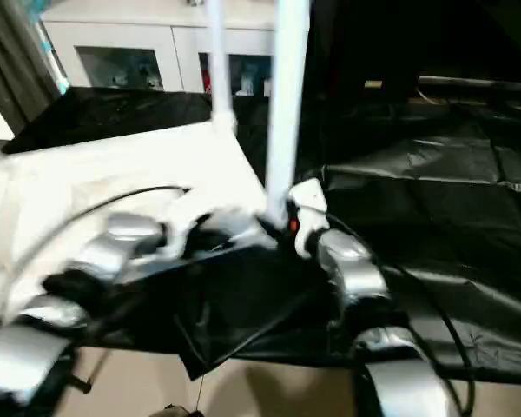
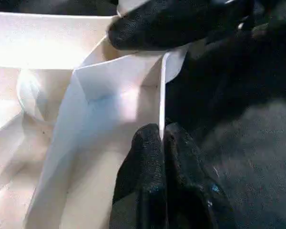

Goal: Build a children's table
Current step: Rotate leg to tighten

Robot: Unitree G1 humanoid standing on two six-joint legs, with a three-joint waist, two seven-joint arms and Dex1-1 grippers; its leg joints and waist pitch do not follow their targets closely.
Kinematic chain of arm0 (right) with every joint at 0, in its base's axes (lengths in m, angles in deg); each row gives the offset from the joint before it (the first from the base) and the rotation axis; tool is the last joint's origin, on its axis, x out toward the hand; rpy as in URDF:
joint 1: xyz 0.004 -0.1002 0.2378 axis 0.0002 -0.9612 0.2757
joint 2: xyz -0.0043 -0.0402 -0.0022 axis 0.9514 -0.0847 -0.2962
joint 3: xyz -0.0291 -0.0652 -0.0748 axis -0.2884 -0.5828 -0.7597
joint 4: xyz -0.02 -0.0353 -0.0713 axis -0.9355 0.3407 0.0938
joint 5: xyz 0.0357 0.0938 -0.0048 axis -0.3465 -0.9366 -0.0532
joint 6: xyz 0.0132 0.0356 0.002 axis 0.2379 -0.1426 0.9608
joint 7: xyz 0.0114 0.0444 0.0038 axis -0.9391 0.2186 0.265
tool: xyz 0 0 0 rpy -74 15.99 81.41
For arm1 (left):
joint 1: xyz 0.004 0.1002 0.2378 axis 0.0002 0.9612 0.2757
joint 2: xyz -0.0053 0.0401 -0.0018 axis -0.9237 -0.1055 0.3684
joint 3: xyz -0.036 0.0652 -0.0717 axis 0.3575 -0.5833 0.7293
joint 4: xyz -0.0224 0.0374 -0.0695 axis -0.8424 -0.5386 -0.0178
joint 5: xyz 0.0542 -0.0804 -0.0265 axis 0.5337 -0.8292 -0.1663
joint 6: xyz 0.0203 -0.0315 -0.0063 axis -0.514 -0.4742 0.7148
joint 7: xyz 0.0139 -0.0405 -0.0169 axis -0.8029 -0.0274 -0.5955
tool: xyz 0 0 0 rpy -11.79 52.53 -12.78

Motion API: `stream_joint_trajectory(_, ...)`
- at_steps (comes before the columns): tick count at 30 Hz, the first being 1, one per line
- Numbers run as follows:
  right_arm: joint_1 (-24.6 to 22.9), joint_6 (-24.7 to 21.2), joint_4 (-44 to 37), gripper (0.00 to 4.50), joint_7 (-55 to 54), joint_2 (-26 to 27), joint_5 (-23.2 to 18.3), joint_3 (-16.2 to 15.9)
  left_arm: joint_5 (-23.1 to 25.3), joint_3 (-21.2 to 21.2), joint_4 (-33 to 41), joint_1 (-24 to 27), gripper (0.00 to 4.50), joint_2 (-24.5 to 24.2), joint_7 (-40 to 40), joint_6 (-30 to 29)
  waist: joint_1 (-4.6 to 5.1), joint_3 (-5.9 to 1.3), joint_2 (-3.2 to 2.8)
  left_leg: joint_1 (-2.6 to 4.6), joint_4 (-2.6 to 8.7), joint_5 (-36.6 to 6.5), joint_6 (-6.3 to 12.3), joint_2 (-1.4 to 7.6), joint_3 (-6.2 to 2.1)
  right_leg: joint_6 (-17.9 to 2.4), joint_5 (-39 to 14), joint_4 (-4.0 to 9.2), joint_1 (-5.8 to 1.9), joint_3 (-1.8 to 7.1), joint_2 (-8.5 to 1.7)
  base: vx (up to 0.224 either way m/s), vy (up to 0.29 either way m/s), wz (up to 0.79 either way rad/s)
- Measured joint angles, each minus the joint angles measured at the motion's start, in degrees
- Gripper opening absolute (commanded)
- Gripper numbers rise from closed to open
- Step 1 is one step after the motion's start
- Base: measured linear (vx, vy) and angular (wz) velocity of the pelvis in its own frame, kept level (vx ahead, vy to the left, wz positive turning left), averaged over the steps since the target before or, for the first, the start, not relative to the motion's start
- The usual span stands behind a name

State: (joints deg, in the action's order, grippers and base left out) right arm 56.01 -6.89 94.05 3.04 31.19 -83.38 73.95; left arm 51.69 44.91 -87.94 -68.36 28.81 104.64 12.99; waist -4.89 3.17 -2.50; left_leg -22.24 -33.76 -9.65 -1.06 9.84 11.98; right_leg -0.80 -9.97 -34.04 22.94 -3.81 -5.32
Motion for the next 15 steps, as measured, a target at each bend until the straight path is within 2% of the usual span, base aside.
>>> stream_joint_trajectory(5, 2.4, 0.4, 3.5, 2.70, -9.4, 2.4, 1.2, 1.2, 0.0, 1.2, -2.2, -1.1, 0.00, 2.7, -4.8, -1.1, -0.02, -0.05, -0.10, 0.10, 0.09, 0.0, 0.00, -0.01, 0.00, 0.3, -0.2, 0.02, -0.14, -0.01, 0.00, 0.000, 0.000, 0.00)
stream_joint_trajectory(6, 2.4, 0.6, 3.6, 3.05, -9.4, 2.4, 1.2, 1.2, 0.0, 1.2, -2.2, -1.1, 0.00, 2.7, -4.9, -1.1, -0.02, -0.05, -0.11, 0.11, 0.08, 0.0, 0.00, -0.01, 0.00, 0.3, -0.2, 0.01, -0.16, 0.00, 0.00, 0.000, 0.000, 0.00)
stream_joint_trajectory(7, 2.4, 0.9, 3.8, 3.05, -9.4, 2.4, 1.2, 1.2, 0.0, 1.2, -2.2, -1.1, 0.00, 2.7, -4.9, -1.1, -0.02, -0.06, -0.12, 0.11, 0.08, 0.0, 0.00, -0.01, 0.00, 0.3, -0.2, 0.02, -0.16, 0.00, 0.00, 0.000, 0.000, 0.00)
stream_joint_trajectory(8, 2.4, 1.1, 3.9, 3.26, -9.3, 2.4, 1.2, 1.2, 0.0, 1.2, -2.2, -1.1, 0.00, 2.7, -4.9, -1.0, -0.03, -0.06, -0.12, 0.11, 0.09, 0.0, 0.00, -0.01, 0.00, 0.3, -0.2, 0.01, -0.16, 0.00, 0.00, 0.000, 0.000, 0.00)
stream_joint_trajectory(11, 2.4, 1.4, 3.9, 3.49, -7.5, 2.4, 2.0, 1.1, 0.0, 1.2, -2.2, -1.1, 0.00, 2.3, -4.2, -0.6, 0.15, -0.05, -0.09, 0.10, 0.08, 0.0, 0.00, -0.01, 0.00, 0.3, -0.2, 0.02, -0.13, -0.01, 0.00, 0.000, 0.000, 0.00)
stream_joint_trajectory(15, 2.0, 2.0, 3.3, 3.49, 0.5, 0.2, 2.3, -1.4, 0.0, 1.1, -0.3, 0.2, 0.00, -0.4, 0.7, 0.2, 0.77, -0.05, -0.05, 0.10, 0.13, 0.0, 0.00, 0.02, 0.00, 0.0, 0.0, 0.00, -0.08, -0.04, 0.00, 0.000, 0.000, 0.00)
